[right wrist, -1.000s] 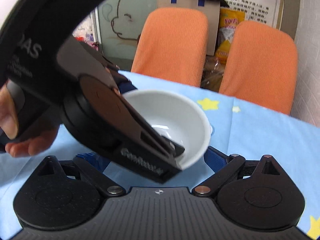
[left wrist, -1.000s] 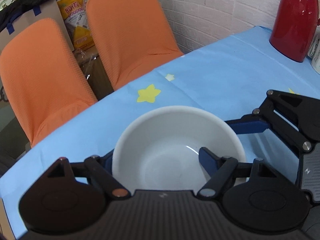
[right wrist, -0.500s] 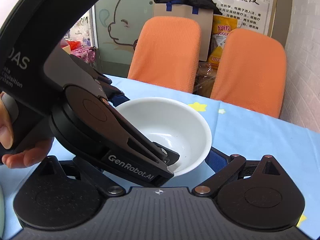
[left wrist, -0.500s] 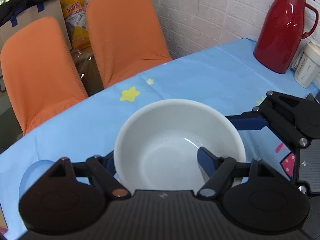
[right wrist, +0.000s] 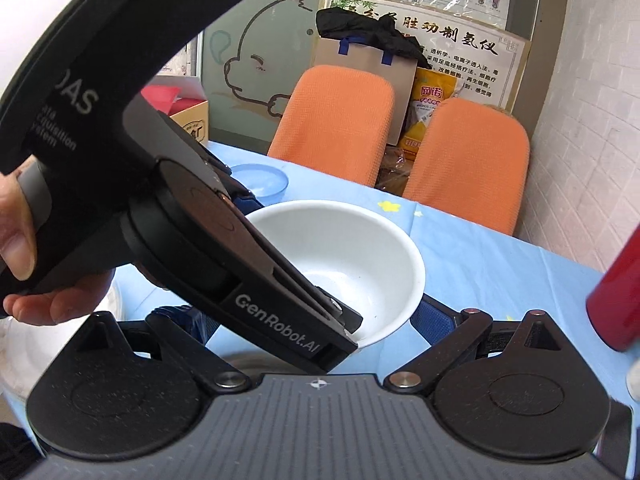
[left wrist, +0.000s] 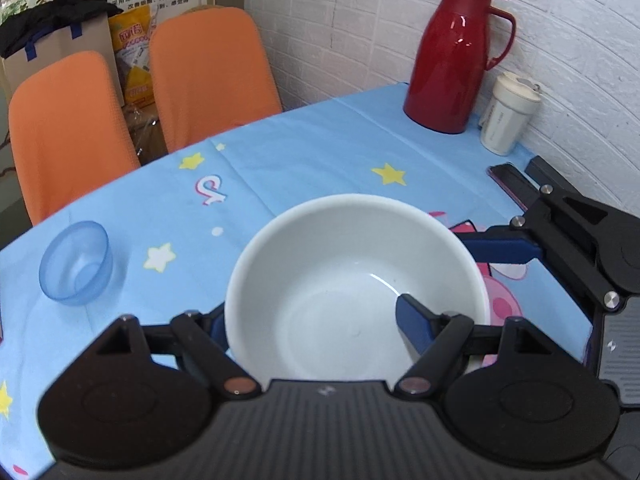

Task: Organize plates and bowls
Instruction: 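Carry the white bowl with the left gripper into the steel bowl, then open the left gripper and lift it out of the white bowl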

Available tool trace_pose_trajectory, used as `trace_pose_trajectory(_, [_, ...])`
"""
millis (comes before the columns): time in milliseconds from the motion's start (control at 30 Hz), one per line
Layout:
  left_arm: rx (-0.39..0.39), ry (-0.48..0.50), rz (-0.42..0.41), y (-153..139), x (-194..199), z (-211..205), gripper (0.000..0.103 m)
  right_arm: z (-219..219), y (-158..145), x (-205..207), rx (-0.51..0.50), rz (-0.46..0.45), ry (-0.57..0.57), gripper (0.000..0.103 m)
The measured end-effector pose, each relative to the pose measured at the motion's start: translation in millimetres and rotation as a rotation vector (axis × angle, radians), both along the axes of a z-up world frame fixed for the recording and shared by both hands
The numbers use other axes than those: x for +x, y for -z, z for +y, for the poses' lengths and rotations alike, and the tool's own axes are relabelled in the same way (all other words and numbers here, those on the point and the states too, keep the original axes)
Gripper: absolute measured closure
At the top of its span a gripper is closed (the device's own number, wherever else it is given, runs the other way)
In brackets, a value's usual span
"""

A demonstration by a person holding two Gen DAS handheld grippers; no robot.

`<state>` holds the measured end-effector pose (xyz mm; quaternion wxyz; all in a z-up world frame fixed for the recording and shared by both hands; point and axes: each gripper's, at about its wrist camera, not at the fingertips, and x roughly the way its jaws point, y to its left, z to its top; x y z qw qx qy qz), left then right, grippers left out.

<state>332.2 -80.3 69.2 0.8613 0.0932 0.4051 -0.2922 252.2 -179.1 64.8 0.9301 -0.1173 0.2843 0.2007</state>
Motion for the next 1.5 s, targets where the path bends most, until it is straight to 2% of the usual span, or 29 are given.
trace_pose_trajectory(167, [-0.004, 0.022, 0.006, 12, -35, -3, 0.023, -4, 4, -35, -0.016, 0.008, 0.006, 0.016])
trace_pose_trajectory(300, [0.012, 0.026, 0.029, 31, -46, -7, 0.023, -5, 17, -47, -0.012, 0.040, 0.015, 0.016])
trace_pose_trajectory(567, [0.062, 0.016, 0.054, 63, -45, -12, 0.025, -3, 44, -40, 0.001, 0.101, 0.007, 0.017])
trace_pose_trajectory(667, [0.079, 0.025, 0.033, 66, -44, -14, 0.021, -5, 49, -39, 0.001, 0.119, -0.001, 0.017])
trace_pose_trajectory(800, [0.089, 0.041, 0.024, 65, -45, -14, 0.017, -10, 53, -47, -0.005, 0.132, 0.001, 0.017])
trace_pose_trajectory(933, [0.041, 0.027, 0.037, 53, -45, -2, 0.015, -22, 49, -61, -0.002, 0.134, 0.015, 0.017])
trace_pose_trajectory(1033, [0.010, 0.011, 0.005, 39, -50, 12, 0.012, -31, 43, -76, -0.012, 0.122, 0.024, 0.017])
trace_pose_trajectory(1200, [0.001, -0.044, -0.044, 23, -52, 36, 0.011, -37, 30, -88, -0.011, 0.084, 0.041, 0.016])
trace_pose_trajectory(1500, [0.022, -0.166, -0.074, 15, -41, 99, 0.011, -12, 10, -54, -0.003, 0.045, -0.001, 0.016])
